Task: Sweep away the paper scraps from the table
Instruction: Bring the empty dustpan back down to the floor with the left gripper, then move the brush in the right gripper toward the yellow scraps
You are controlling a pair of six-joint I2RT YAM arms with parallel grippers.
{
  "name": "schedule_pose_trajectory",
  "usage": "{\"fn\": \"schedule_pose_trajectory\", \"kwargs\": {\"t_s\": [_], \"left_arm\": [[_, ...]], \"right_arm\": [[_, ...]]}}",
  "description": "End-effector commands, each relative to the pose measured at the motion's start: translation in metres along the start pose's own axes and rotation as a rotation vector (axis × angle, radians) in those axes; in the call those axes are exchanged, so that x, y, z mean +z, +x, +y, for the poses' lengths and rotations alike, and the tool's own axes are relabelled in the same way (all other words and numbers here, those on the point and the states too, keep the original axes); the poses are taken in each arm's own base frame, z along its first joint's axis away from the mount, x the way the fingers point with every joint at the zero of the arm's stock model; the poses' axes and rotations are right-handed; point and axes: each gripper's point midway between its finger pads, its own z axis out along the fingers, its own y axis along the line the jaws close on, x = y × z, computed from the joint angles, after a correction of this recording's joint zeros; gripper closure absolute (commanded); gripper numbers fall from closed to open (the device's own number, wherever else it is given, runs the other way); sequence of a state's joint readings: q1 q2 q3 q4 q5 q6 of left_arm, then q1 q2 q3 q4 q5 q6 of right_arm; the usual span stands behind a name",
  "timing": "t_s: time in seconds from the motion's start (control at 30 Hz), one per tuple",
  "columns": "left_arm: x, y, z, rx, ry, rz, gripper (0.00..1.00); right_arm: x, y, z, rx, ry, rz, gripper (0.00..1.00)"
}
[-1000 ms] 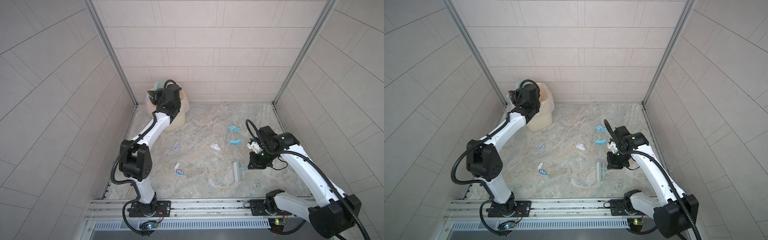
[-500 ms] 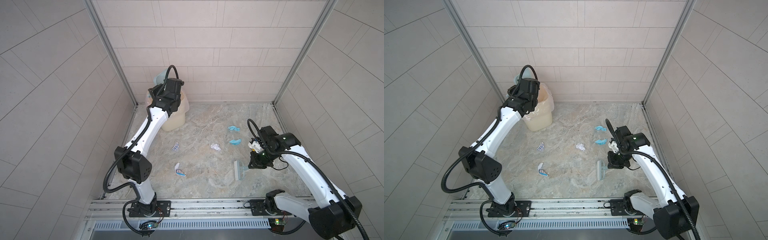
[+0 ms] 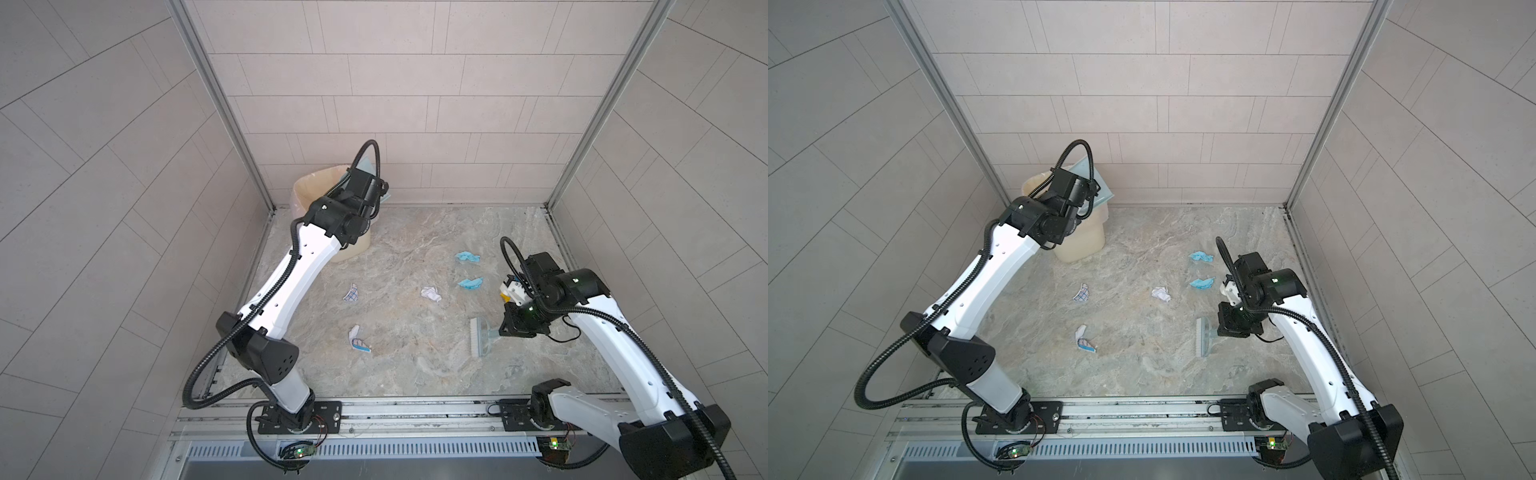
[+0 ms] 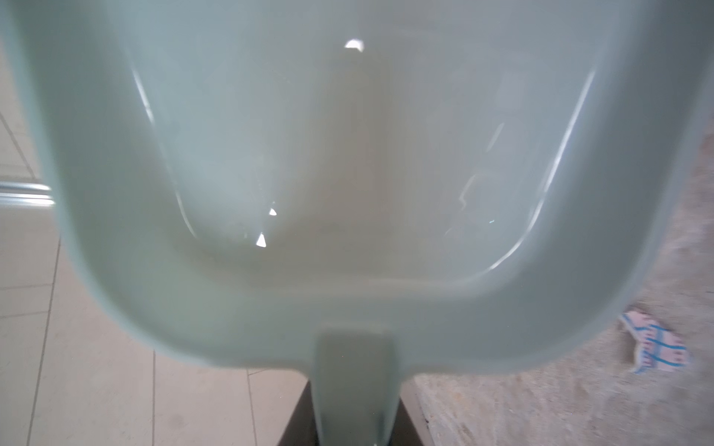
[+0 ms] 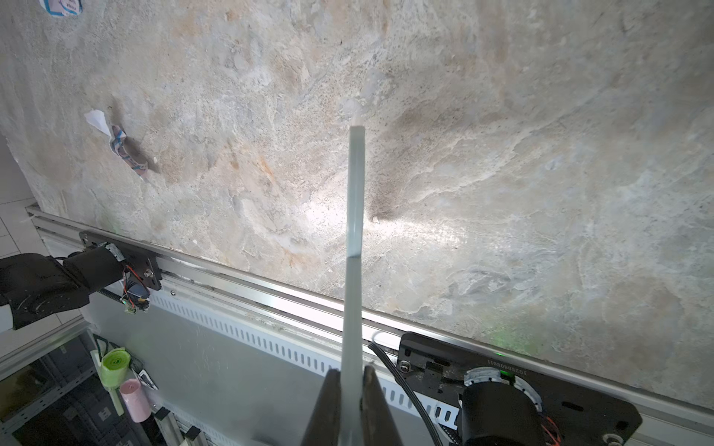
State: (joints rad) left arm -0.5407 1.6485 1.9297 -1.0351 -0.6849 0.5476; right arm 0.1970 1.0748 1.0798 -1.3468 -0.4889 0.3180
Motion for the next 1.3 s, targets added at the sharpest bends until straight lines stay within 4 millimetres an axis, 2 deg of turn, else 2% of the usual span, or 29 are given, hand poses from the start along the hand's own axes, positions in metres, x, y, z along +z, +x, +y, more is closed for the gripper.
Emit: {"fn": "schedule_pose_trajectory", "kwargs": {"t_s": [0.0, 0.17, 0.43, 0.57, 0.7, 0.83, 0.97, 1.13, 1.27], "left_arm": [[-0.023, 0.005, -0.034, -0.036, 0.148, -0.037, 1.0], [-0.037, 0.002, -0.09, -0.02, 0.29, -0.065, 1.0], [-0.049, 0.009, -0.154, -0.026, 0.476, -0.057, 1.0], [-0.051, 0.016, -0.188, -0.019, 0.546, -0.024, 1.0], [-0.056, 0.018, -0.231, 0.004, 0.62, -0.024, 1.0], [-0.063, 0.019, -0.272, 0.041, 0.674, -0.026, 1.0], [-0.067, 0.02, -0.302, 0.068, 0.72, -0.022, 1.0], [-0.075, 0.023, -0.335, 0.12, 0.778, -0.032, 1.0], [-0.075, 0.031, -0.353, 0.159, 0.802, -0.019, 1.0]], "right_arm": [[-0.006, 0.003, -0.005, 0.004, 0.019, -0.021, 1.0], [-0.013, 0.001, -0.01, 0.008, 0.036, -0.074, 1.0], [-0.021, 0.001, -0.022, 0.05, 0.075, -0.099, 1.0], [-0.027, -0.002, -0.032, 0.089, 0.113, -0.12, 1.0], [-0.04, -0.008, -0.05, 0.105, 0.206, -0.142, 1.0], [-0.07, -0.023, -0.08, 0.075, 0.435, -0.188, 1.0], [-0.096, -0.046, -0.098, 0.088, 0.568, -0.259, 1.0], [-0.093, -0.077, -0.124, 0.074, 0.696, -0.257, 1.0], [-0.095, -0.102, -0.144, 0.033, 0.822, -0.273, 1.0]]}}
